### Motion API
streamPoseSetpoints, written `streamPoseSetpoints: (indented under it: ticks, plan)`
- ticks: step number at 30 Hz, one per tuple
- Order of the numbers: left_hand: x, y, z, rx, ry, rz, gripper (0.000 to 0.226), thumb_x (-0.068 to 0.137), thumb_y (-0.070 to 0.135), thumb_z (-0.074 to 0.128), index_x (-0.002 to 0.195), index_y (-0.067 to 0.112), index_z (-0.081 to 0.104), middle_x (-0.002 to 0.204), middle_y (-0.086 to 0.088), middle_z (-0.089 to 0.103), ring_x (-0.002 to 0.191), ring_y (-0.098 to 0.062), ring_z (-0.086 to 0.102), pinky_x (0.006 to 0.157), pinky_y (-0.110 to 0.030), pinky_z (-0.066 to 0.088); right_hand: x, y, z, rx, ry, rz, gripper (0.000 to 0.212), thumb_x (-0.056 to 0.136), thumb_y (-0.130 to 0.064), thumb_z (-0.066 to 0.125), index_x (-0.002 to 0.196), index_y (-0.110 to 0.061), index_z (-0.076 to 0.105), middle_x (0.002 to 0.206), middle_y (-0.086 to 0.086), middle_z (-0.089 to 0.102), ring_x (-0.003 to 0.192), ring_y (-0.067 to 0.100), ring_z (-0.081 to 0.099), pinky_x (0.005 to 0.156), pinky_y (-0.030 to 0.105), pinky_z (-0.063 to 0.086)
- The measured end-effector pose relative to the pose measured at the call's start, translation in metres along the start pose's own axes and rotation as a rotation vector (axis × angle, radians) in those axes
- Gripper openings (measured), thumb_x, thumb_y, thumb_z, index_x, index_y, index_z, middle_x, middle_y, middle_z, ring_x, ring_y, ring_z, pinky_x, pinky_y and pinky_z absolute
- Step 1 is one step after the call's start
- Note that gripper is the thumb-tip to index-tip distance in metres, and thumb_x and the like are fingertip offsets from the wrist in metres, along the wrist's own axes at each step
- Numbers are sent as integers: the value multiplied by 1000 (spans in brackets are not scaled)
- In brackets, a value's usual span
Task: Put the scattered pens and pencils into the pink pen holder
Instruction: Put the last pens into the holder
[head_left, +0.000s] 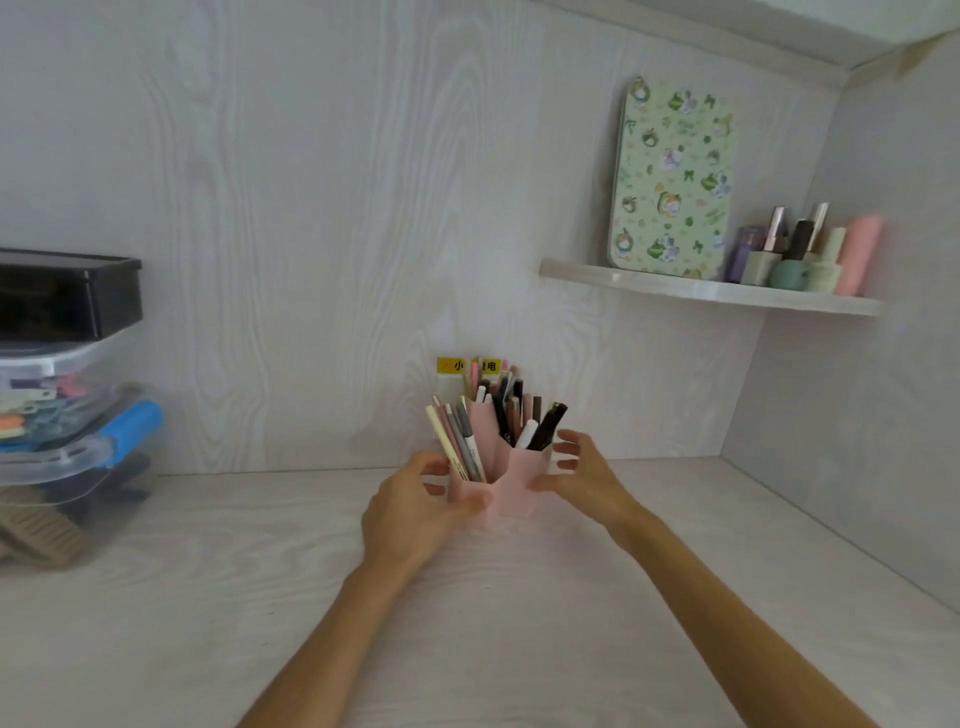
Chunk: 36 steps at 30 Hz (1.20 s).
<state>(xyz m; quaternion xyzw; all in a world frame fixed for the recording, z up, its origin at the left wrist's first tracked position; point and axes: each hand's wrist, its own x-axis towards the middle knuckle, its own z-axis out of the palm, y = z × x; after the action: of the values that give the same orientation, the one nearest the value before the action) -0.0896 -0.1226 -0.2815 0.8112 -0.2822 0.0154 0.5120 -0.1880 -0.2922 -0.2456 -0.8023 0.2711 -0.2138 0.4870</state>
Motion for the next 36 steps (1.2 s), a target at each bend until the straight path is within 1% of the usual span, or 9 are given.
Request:
streamPoseSetpoints:
  ticks: [4,7,11,15,18,21,26,31,36]
  plan:
    - [-8,9,5,27,70,44,42,61,54,76,98,36,67,82,24,63,82,-1,64,69,-21,45,-5,1,15,12,138,-116,60,74,-29,75,126,-14,49,122,4,58,100,16,56,80,26,47]
    - [-15,19,11,-8,90,54,23,63,45,79,79,46,62,71,31,59,78,4,62,66,-18,41,-8,7,11,-34,219,-164,55,74,-29,75,122,-12,54,118,6,62,102,19,59,86,31,51]
    - [-20,39,37,-39,-11,94,26,66,40,79,69,51,55,68,37,57,75,14,58,64,-12,39,-14,26,-24,-175,303,-149,53,72,-38,74,116,-14,56,112,2,65,100,19,61,80,30,50]
    - [-18,68,88,-71,-170,159,24,74,35,75,75,49,55,79,33,61,84,8,60,63,-10,38,-23,56,-79,-297,445,-125,59,71,-47,70,119,-17,53,112,1,62,102,18,58,75,27,44]
    - [-15,93,133,-44,-262,189,20,81,34,68,98,38,60,102,16,67,103,-8,62,75,-24,47,-29,77,-121,-408,522,-112,60,74,-46,70,124,-19,50,118,-1,61,109,18,55,82,31,47]
    - [-14,116,170,18,-153,215,45,85,33,65,127,25,51,125,5,61,112,-17,59,87,-34,48,-34,92,-154,-471,650,-122,65,74,-40,73,128,-20,42,122,-1,56,113,19,52,87,34,47]
    - [-12,130,204,40,-54,392,15,88,20,61,100,26,67,100,9,71,88,-8,65,62,-16,41,-31,106,-186,-650,744,-341,38,78,-28,72,111,-17,55,108,-2,64,97,17,60,74,25,46]
    - [2,127,215,94,-22,527,15,88,23,61,94,29,72,92,7,74,83,-18,68,66,-30,52,-17,112,-198,-891,693,-518,26,72,-25,77,94,-16,68,97,0,68,87,19,65,66,30,55]
    - [23,133,238,289,-284,690,37,91,29,54,128,23,53,135,2,53,128,-17,43,95,-31,42,5,111,-209,-983,658,-376,24,75,-26,74,94,-13,66,91,5,69,88,26,62,70,34,51]
